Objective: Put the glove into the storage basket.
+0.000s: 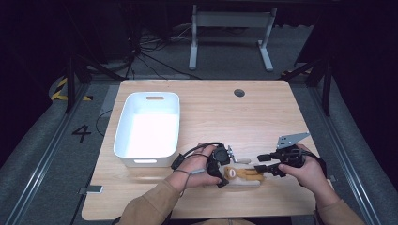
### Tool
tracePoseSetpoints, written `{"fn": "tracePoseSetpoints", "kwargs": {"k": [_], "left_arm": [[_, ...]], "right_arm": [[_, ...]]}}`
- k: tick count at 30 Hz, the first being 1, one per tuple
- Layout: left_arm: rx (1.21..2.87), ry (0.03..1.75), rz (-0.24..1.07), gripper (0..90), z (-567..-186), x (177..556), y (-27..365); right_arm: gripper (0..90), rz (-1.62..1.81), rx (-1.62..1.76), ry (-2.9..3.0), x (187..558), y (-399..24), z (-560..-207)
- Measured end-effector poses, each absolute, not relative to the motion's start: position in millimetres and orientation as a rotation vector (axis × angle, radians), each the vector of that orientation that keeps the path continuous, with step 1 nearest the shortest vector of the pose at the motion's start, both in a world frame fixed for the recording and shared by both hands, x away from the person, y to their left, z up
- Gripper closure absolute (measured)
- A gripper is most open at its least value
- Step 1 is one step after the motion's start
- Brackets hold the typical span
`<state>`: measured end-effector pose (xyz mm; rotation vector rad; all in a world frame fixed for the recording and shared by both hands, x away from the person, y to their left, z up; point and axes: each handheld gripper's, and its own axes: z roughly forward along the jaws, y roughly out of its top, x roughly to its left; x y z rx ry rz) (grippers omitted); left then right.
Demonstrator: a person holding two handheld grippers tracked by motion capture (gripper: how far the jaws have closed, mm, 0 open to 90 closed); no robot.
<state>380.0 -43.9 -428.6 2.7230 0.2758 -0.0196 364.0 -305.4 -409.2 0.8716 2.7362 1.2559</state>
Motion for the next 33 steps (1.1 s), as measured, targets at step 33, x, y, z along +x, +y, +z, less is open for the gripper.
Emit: {"fn": "tracePoseSetpoints", "kwargs": {"k": [33], "left_arm": [[2.778,0.227,-0.004,35.8,-436.9,374.5,-59.5]], "right_arm": [[48.6,1.272,0.890,2.715,364.9,-309.1,-408.4]]}}
